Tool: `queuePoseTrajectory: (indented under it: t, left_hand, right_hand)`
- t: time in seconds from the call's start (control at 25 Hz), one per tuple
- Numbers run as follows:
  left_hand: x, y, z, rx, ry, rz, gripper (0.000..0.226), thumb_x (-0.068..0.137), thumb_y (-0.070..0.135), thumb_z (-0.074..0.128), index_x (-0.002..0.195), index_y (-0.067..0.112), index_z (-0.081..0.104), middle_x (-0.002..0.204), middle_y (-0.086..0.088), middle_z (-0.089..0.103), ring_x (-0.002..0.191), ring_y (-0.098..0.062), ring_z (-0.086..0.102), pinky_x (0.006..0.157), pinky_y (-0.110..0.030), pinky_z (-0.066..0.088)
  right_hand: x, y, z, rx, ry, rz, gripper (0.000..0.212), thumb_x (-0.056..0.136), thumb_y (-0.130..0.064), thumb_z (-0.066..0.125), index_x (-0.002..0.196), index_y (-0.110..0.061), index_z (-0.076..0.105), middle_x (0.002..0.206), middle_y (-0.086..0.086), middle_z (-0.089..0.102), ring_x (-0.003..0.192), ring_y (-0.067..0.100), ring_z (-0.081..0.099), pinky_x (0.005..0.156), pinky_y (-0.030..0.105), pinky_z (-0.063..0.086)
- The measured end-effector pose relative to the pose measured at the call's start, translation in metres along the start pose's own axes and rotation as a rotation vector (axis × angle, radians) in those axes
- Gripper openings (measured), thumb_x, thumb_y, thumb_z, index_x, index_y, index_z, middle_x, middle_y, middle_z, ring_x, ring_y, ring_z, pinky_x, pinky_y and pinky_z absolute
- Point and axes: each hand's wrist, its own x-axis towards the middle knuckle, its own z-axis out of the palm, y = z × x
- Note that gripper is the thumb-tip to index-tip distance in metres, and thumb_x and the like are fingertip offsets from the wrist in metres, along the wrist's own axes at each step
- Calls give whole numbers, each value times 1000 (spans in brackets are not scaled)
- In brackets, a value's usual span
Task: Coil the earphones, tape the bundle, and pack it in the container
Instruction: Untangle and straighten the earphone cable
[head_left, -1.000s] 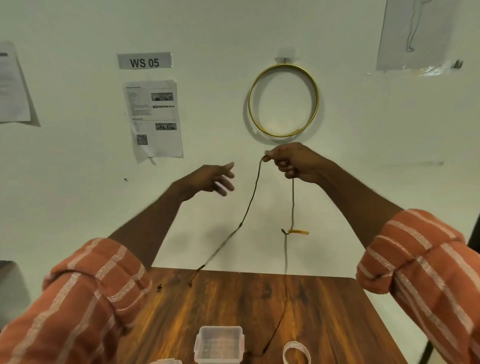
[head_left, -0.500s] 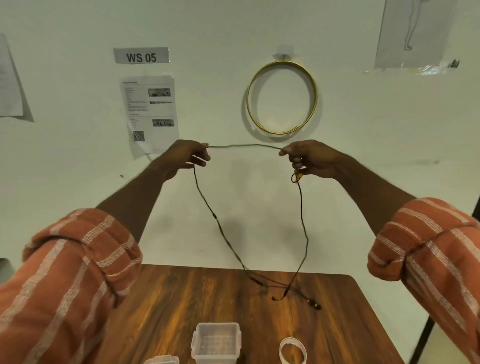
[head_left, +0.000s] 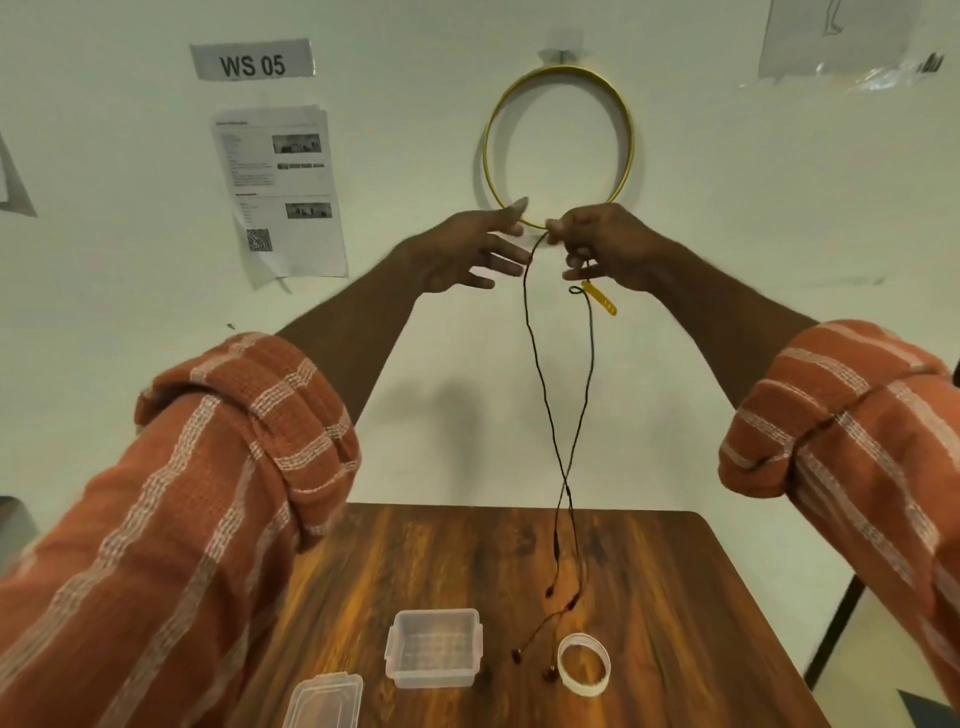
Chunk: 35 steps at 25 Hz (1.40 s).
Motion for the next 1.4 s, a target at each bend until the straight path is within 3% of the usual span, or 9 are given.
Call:
queuePoseTrajectory:
  t: [0.08, 0.24, 0.4, 0.6, 0.76, 1.0, 1.12, 1.2, 1.4]
  left_hand:
    - [3, -2, 22, 63, -68, -11, 38, 92, 46, 58, 117, 17, 62, 96, 0, 76, 101, -18, 71, 97, -40, 44]
    - [6, -11, 24, -117, 124, 37, 22, 96, 24, 51, 83, 12, 64, 50, 8, 36, 40, -10, 37, 65, -31, 47]
    - [2, -17, -13, -311, 265, 89, 25, 97, 19, 47, 74, 17, 56, 52, 8, 23, 42, -10, 17, 52, -25, 23]
    - [-5, -24, -38, -560, 388, 137, 32, 101, 31, 49, 73, 17, 55, 49, 9, 24, 41, -9, 15, 47, -23, 20]
    - [-6, -29, -32, -354, 305, 76, 32, 99, 37, 53, 76, 16, 58, 52, 8, 25, 42, -8, 18, 42, -21, 22]
    - [-1, -24, -8, -100, 109, 41, 29, 97, 38, 53, 85, 14, 64, 54, 9, 30, 45, -8, 20, 42, -22, 15]
    - [-3, -21, -1, -14, 51, 35, 31, 92, 42, 58, 82, 14, 65, 53, 9, 32, 46, -9, 22, 42, -22, 17]
    - [-11, -39, -4, -15, 29, 15, 33, 88, 46, 62, 76, 16, 63, 52, 9, 30, 45, -10, 23, 42, -21, 23]
    - [-53, -135, -25, -208, 76, -9, 27, 97, 32, 54, 78, 16, 63, 51, 9, 32, 45, -11, 35, 58, -29, 41]
  right_hand:
    - [3, -3, 5, 26, 41, -47, 25, 83, -44, 73, 78, -19, 73, 52, -7, 42, 46, 10, 42, 56, 29, 54]
    - [0, 5, -9, -128, 81, -58, 30, 71, -51, 80, 73, -22, 77, 53, -8, 52, 45, 9, 42, 45, 22, 40]
    - [-18, 62, -22, -257, -132, 53, 16, 79, -32, 77, 70, -19, 75, 68, -7, 73, 85, 13, 68, 75, 35, 50]
    - [-61, 147, -15, -266, -271, 354, 17, 93, -30, 64, 88, -22, 78, 68, -4, 69, 66, 7, 62, 69, 31, 43]
    - [-84, 174, -3, -327, -333, 478, 17, 95, -25, 59, 92, -25, 76, 77, -3, 72, 89, 20, 63, 79, 36, 45]
    - [-61, 99, 19, 158, -291, 261, 36, 90, -32, 56, 122, -17, 64, 104, 10, 71, 110, 25, 65, 103, 52, 39]
    - [-39, 33, 31, 357, -302, 118, 36, 90, -43, 57, 108, -15, 68, 73, 0, 62, 73, 16, 62, 83, 39, 53]
    - [-30, 12, 26, 386, -184, 31, 20, 94, -34, 56, 84, -20, 66, 55, -9, 39, 52, 9, 38, 56, 22, 44]
    - [-30, 35, -38, 685, 272, 161, 28, 100, -25, 48, 73, -23, 54, 46, -7, 33, 45, 8, 25, 53, 20, 26]
